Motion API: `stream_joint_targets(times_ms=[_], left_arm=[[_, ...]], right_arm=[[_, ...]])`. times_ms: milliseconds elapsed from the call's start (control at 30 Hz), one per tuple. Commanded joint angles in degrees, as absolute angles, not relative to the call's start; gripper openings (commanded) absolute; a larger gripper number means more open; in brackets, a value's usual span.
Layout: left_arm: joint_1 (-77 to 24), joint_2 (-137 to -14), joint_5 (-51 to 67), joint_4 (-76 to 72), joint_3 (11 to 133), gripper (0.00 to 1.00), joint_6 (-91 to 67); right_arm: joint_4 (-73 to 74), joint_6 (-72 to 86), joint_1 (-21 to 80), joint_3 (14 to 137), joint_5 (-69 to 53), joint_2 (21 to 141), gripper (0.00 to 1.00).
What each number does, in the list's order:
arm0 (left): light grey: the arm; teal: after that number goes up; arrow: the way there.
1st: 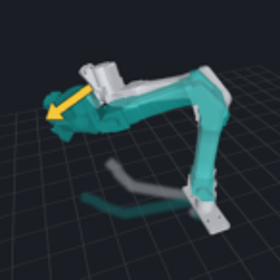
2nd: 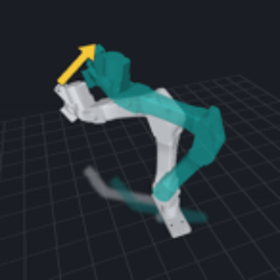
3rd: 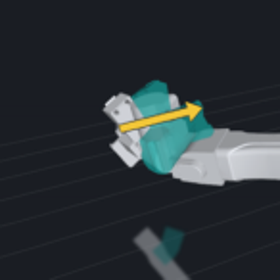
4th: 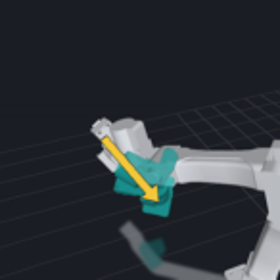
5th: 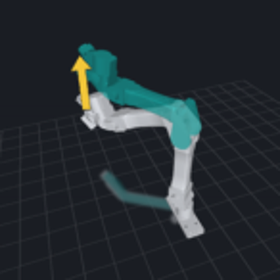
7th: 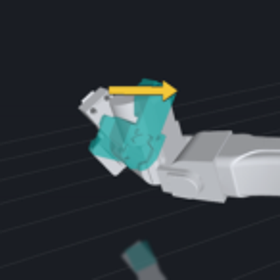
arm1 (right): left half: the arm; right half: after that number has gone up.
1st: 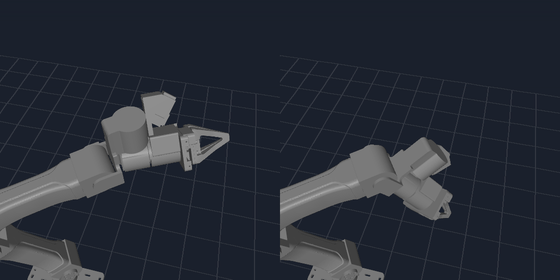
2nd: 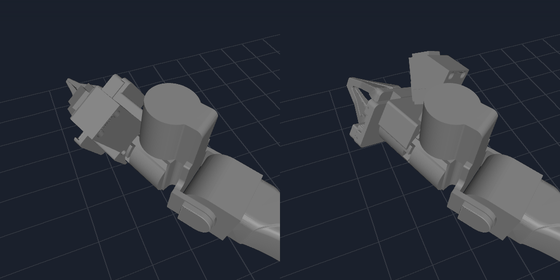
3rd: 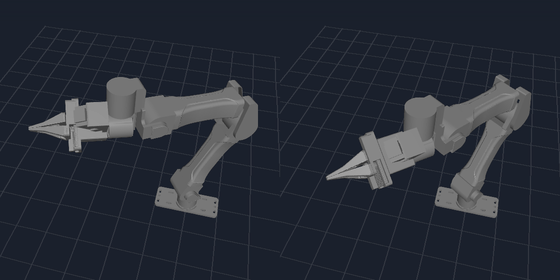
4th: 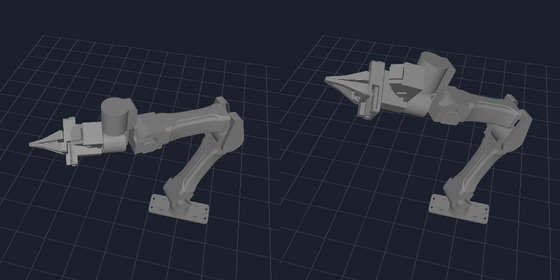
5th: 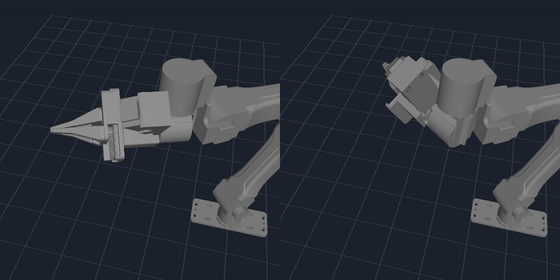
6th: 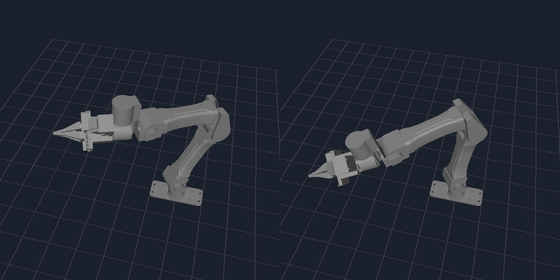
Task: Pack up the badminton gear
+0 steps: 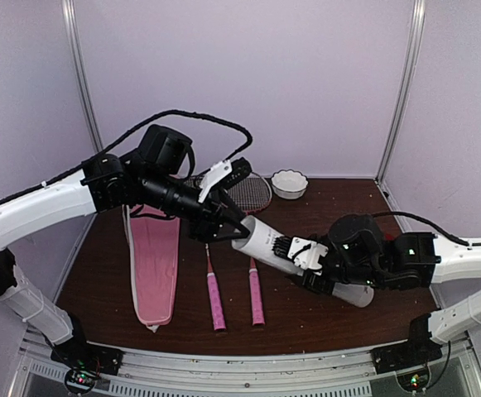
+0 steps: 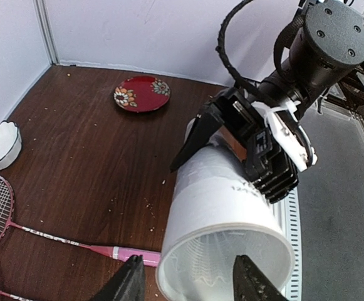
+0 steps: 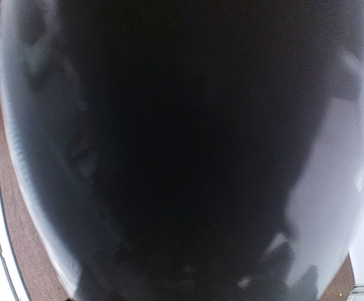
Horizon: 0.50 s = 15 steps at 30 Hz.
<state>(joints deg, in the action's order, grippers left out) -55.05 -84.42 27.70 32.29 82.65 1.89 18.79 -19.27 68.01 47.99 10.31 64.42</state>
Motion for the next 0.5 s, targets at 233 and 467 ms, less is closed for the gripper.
stream_joint_targets(times_ms=[233, 467], left_arm=[[-51.55, -87.91, 35.64, 30.50, 81.16, 0.55, 2.99], [-51.46, -87.88, 36.64, 30.59, 80.45, 0.56, 3.50]], right_arm=[[9.40, -22.76, 69.61, 48.74, 7.04, 59.67, 0.20], [8.47, -22.14, 69.63, 48.38, 7.67, 58.91, 0.20]])
